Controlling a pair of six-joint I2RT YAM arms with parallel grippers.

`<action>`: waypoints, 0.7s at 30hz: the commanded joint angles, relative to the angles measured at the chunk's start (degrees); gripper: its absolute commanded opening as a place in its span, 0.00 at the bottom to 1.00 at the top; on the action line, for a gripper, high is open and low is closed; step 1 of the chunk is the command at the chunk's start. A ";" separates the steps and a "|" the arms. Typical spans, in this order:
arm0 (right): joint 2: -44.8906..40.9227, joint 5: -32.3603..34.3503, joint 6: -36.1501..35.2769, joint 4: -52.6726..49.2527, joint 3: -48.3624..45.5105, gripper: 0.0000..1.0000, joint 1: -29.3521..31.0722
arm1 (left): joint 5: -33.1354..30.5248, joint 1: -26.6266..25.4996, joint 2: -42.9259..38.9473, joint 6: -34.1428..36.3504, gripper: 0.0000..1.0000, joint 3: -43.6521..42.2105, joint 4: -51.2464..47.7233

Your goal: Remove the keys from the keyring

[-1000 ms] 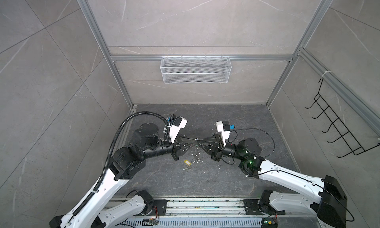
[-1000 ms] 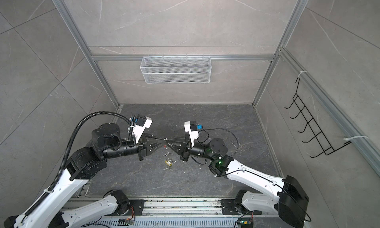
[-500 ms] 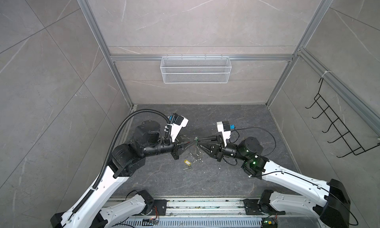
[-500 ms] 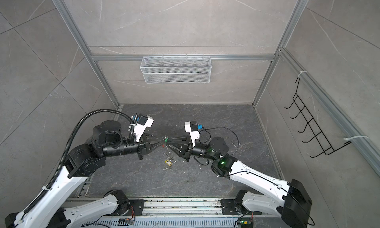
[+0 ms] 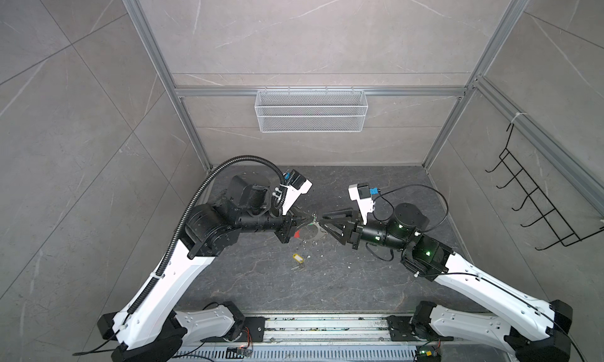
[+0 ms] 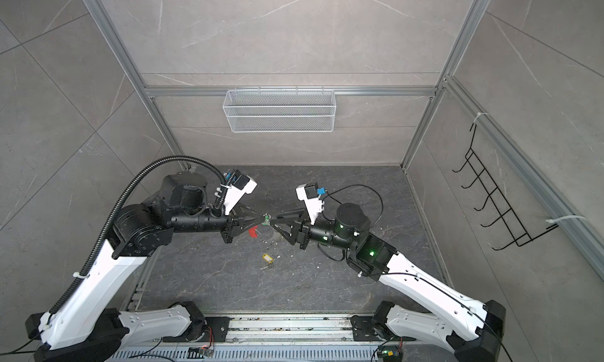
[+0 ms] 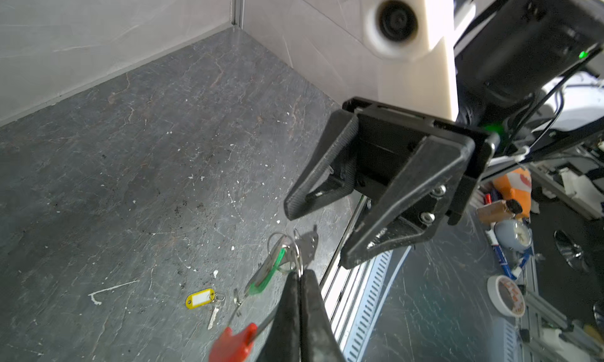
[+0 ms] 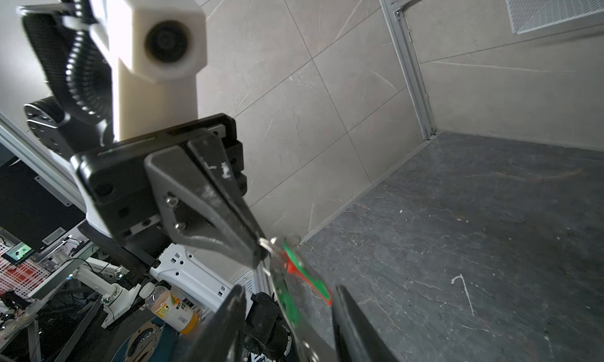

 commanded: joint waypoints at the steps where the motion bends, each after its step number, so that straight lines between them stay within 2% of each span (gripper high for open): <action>1: 1.10 -0.99 -0.06 -5.34 4.41 0.47 -1.27 | 2.00 -0.50 1.60 5.68 0.00 4.56 -5.62; 3: 1.93 -0.77 0.76 -6.69 5.93 0.47 -1.71 | 1.57 -1.03 3.53 6.96 0.00 7.05 -8.58; 6: 3.30 -4.22 -0.17 -7.18 7.65 0.47 -1.99 | 2.93 -2.47 6.04 9.28 0.00 10.59 -13.03; 11: 2.25 -13.50 -11.31 -13.58 9.59 0.43 -4.81 | 5.51 -3.66 5.76 11.88 0.00 10.50 -13.95; 15: -0.64 -18.03 -14.93 -12.00 5.30 0.44 -8.16 | 8.43 -3.62 4.95 12.60 0.00 10.07 -13.24; 21: -1.04 -20.52 -19.60 -14.72 1.51 0.44 -8.24 | 9.35 -3.62 3.83 12.36 0.00 9.20 -11.03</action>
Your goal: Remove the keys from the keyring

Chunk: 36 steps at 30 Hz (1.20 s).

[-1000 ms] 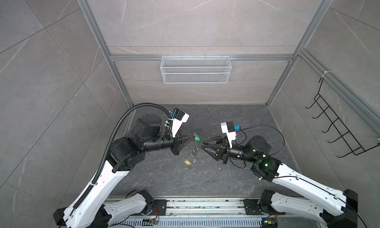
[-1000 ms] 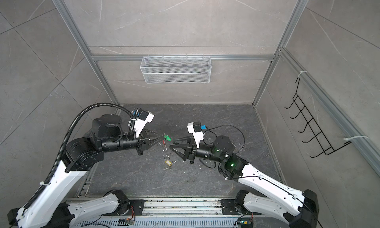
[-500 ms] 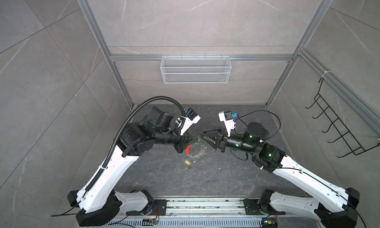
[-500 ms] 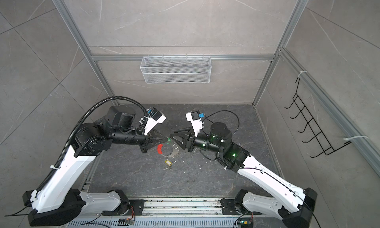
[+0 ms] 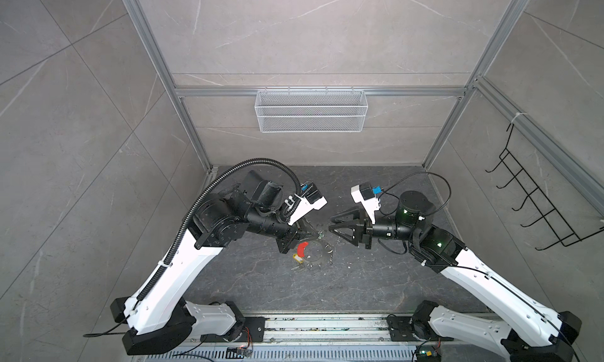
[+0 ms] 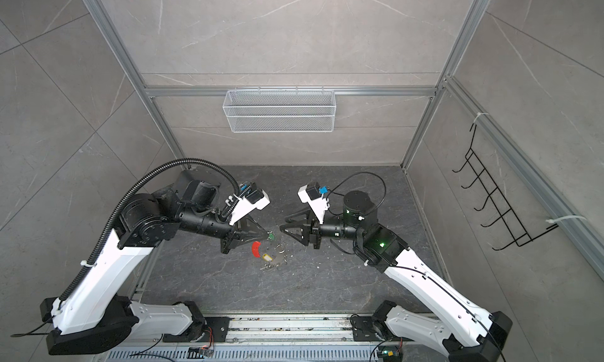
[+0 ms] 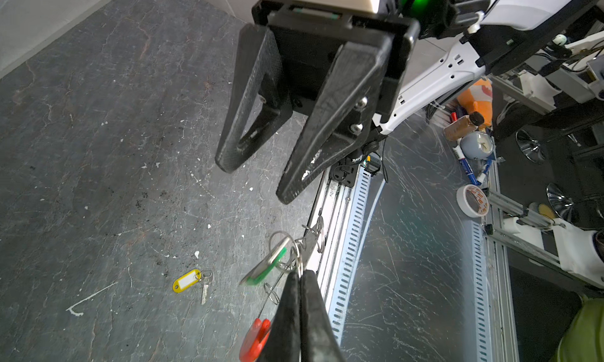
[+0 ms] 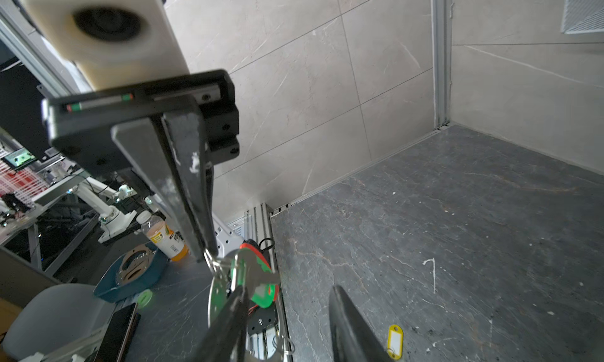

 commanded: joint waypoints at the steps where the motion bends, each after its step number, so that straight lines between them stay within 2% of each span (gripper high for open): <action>1: -0.27 -3.42 -3.98 -1.61 -2.66 0.44 0.23 | 2.29 -0.10 -1.88 1.35 0.00 0.10 2.21; 10: -1.47 3.63 -5.60 -0.05 -4.82 0.51 6.27 | 1.56 -0.10 -1.88 0.34 0.00 -1.13 4.50; 11: -1.07 5.04 -6.34 -0.28 -4.32 0.55 7.43 | 1.90 -0.08 -1.78 0.33 0.00 -1.13 4.51; 13: -0.56 8.36 -7.73 -0.88 -3.07 0.73 9.20 | 2.37 -0.10 -1.62 0.25 0.00 -1.27 4.52; 15: -0.36 11.56 -8.72 -1.01 -2.30 0.76 9.97 | 2.80 -0.07 -1.58 0.18 0.00 -1.64 4.55; 18: -0.32 14.29 -10.36 -1.40 -1.19 0.76 10.27 | 3.31 -0.08 -1.78 -0.02 0.00 -2.14 4.58; 21: 0.54 14.43 -11.24 -1.12 -0.01 0.72 10.35 | 4.00 -0.11 -1.84 -0.15 0.00 -2.34 4.75; 29: 2.36 12.53 -12.75 -1.73 2.59 0.42 11.11 | 3.61 -0.08 -2.04 -0.36 0.00 -2.81 5.44; 33: 1.70 13.45 -13.28 -2.85 2.05 0.36 11.50 | 2.48 -0.08 -2.89 -1.11 0.00 -3.24 6.76; 36: 1.06 15.25 -13.93 -3.71 1.64 0.20 11.76 | 1.79 -0.07 -3.11 -1.30 0.00 -3.18 7.18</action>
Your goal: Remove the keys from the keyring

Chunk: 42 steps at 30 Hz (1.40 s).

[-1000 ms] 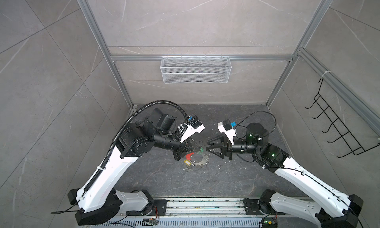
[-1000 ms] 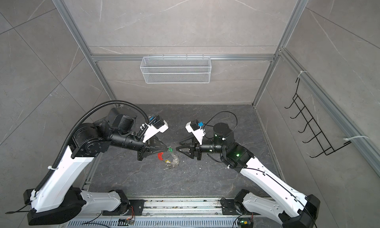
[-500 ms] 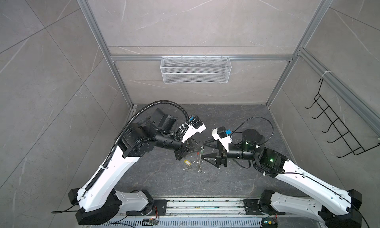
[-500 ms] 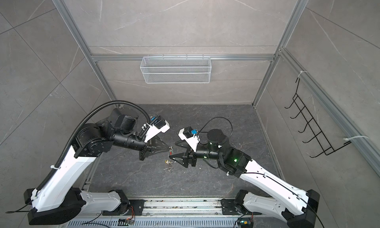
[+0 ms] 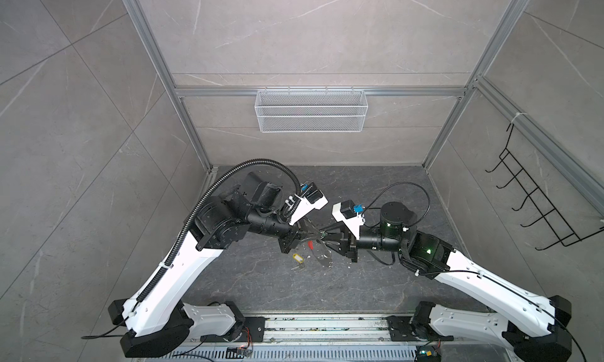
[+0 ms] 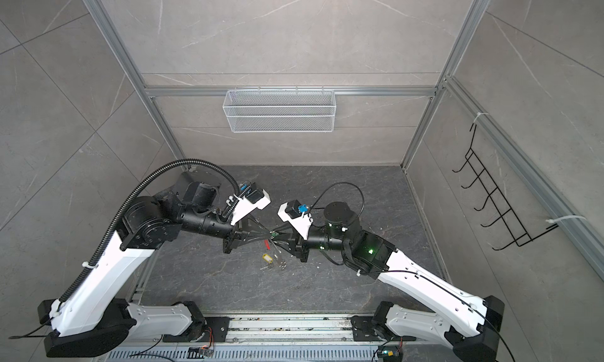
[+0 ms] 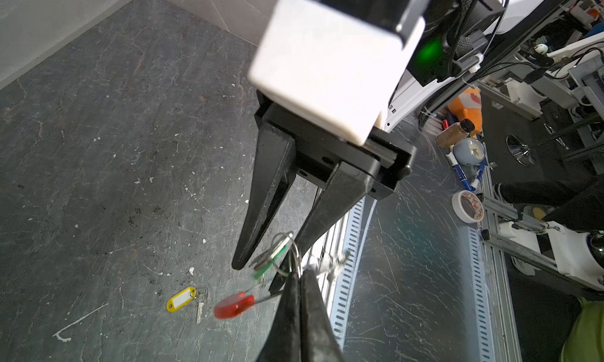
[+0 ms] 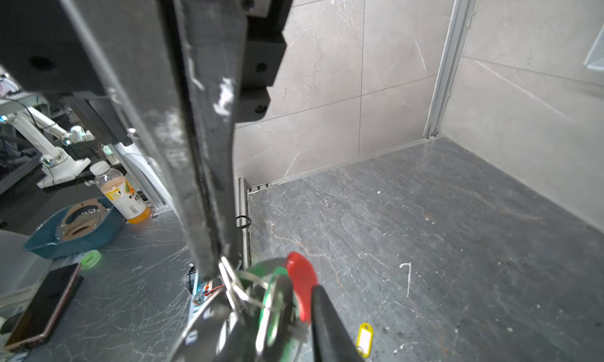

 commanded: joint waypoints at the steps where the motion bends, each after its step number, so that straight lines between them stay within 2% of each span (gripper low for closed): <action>1: -1.18 2.30 -1.44 -1.36 1.02 0.13 0.49 | -0.01 -0.24 -1.67 -1.12 0.00 0.25 2.55; 5: -1.86 3.34 -1.76 -1.76 0.76 0.00 0.62 | -0.23 -0.24 -1.56 -1.46 0.00 0.13 3.01; 11: -3.51 6.96 -1.61 -1.05 -1.18 0.00 1.45 | -4.24 -0.19 -4.28 -3.70 0.00 -3.32 8.13; 18: -3.12 9.78 1.36 3.87 -6.43 0.00 2.78 | -6.83 -0.18 -11.58 -8.92 0.00 -15.85 24.51; 28: -1.51 12.23 4.07 9.07 -13.17 0.00 4.66 | -10.54 -0.18 -19.06 -11.68 0.00 -27.24 38.79; 34: 1.00 8.70 7.08 16.11 -16.40 0.00 5.23 | -8.12 -0.21 -22.04 -13.13 0.00 -34.23 47.48; 38: 1.26 7.64 7.59 15.79 -15.91 0.00 5.27 | -5.64 -0.21 -23.40 -12.66 0.00 -37.59 50.39; 40: 1.18 7.30 7.10 13.03 -14.34 0.07 5.26 | -4.83 -0.23 -23.56 -11.93 0.00 -37.78 49.78; 42: 0.16 7.33 6.59 9.83 -13.09 0.24 5.29 | -4.34 -0.25 -23.51 -11.05 0.00 -37.20 48.12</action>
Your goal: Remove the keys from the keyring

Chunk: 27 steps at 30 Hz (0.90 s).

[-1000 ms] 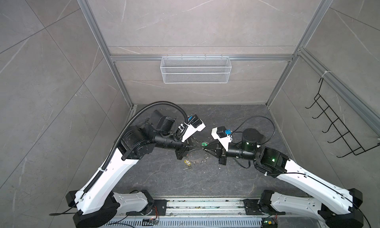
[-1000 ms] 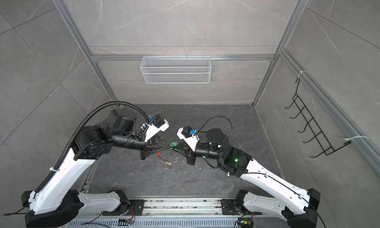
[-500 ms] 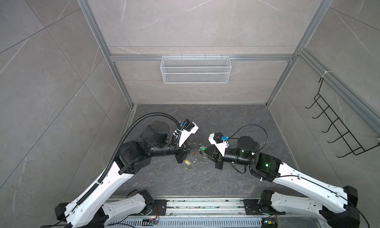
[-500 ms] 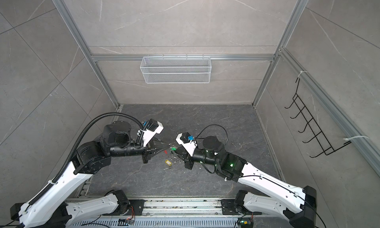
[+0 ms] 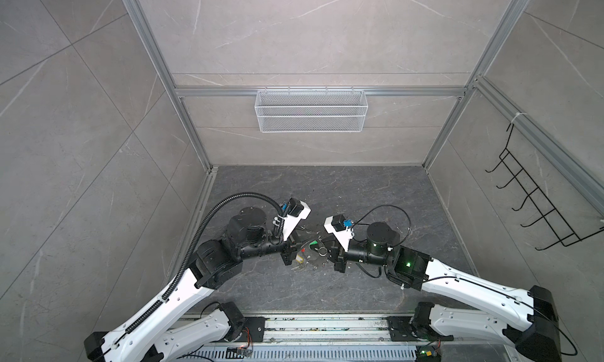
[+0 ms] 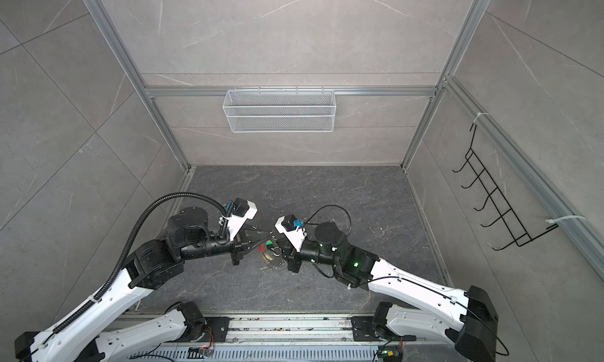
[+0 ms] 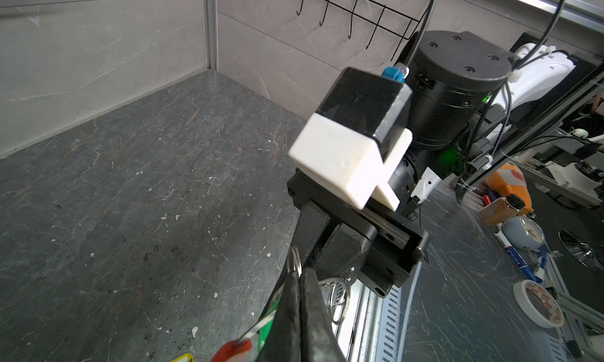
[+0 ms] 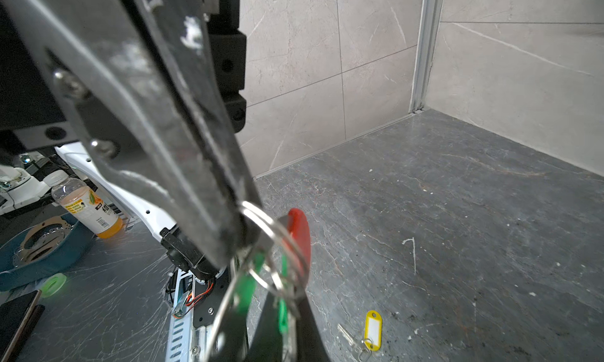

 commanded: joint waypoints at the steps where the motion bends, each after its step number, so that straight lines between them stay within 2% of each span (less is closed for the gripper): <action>1: -1.05 -1.67 -0.57 -7.88 2.49 0.34 0.35 | 3.19 0.07 -1.79 1.48 0.00 2.72 7.14; 2: -1.66 -1.71 -1.72 -11.11 3.79 0.40 0.34 | 3.56 0.08 -1.59 2.12 0.00 3.54 5.81; 5: -4.62 -0.60 -4.30 -18.37 6.73 0.47 0.34 | 4.84 0.07 -0.50 3.65 0.00 6.34 1.43; 11: -10.40 2.28 -7.72 -24.37 14.41 0.51 0.37 | 6.43 0.12 -1.18 5.00 0.00 7.32 -0.82; 14: -9.57 0.39 -8.12 -23.53 18.40 0.51 0.36 | 8.63 0.03 -1.60 5.21 0.00 7.15 -0.38; 17: -6.25 -6.62 -6.65 -22.05 21.59 0.52 -1.67 | 10.46 0.08 -1.83 5.22 0.00 6.89 0.22; 22: -3.71 -22.36 2.44 -13.52 20.81 0.50 -10.18 | 11.57 0.10 -2.21 5.05 0.00 6.79 0.33; 25: -2.53 -29.72 4.05 -11.56 19.95 0.50 -11.00 | 10.82 0.07 -2.47 4.90 0.00 6.57 0.32; 27: -1.93 -31.52 5.09 -10.48 18.97 0.50 -11.01 | 10.37 0.15 -2.49 4.82 0.00 6.22 0.58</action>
